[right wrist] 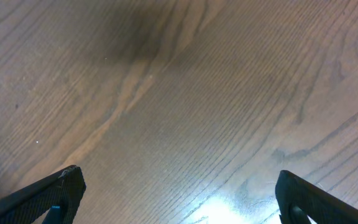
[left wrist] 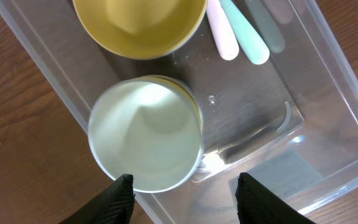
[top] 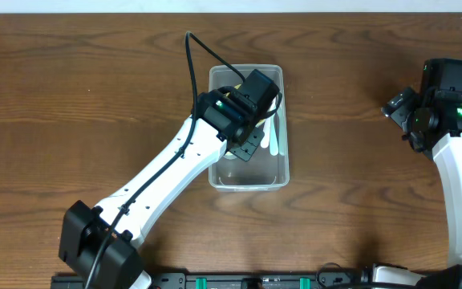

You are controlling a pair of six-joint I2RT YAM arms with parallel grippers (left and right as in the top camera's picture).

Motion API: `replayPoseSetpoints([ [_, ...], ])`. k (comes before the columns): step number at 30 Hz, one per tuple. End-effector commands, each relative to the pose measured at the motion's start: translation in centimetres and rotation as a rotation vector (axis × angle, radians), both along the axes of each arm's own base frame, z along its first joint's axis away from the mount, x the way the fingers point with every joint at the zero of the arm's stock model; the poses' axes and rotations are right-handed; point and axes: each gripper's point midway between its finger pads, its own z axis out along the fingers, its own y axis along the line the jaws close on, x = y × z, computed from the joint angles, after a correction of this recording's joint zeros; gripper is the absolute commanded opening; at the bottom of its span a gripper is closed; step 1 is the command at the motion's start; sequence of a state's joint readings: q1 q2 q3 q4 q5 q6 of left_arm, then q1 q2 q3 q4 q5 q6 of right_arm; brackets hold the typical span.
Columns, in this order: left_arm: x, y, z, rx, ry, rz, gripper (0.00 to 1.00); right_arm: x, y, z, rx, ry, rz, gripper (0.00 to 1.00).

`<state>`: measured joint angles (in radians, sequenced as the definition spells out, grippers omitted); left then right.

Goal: Pack container

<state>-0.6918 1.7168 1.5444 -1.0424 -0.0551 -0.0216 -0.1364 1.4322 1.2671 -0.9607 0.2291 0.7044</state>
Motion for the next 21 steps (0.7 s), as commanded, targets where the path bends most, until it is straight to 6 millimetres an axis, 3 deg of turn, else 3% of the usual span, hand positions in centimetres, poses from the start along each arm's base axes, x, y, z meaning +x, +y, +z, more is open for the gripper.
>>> replayPoseSetpoints([
  [1,0.0,0.1,-0.3,0.008,0.003,-0.008,0.54,0.1,-0.4,0.5,-0.012,-0.014,-0.020,0.99],
  [7,0.2,0.0,0.7,-0.006,-0.014,-0.005,0.54,0.1,-0.4,0.5,-0.012,-0.015,-0.020,0.99],
  [11,0.7,0.7,3.5,-0.046,-0.057,0.033,0.56,0.1,-0.4,0.5,-0.012,-0.014,-0.020,0.99],
  [13,1.1,1.6,5.3,-0.075,-0.089,0.076,0.63,0.1,-0.4,0.5,-0.012,-0.014,-0.020,0.99],
  [16,1.7,3.9,8.3,-0.137,-0.154,0.179,0.74,0.1,-0.4,0.5,-0.012,-0.015,-0.020,0.99],
  [21,1.6,9.8,12.8,-0.234,-0.253,0.406,0.98,0.1,-0.4,0.5,-0.012,-0.014,-0.020,0.99],
])
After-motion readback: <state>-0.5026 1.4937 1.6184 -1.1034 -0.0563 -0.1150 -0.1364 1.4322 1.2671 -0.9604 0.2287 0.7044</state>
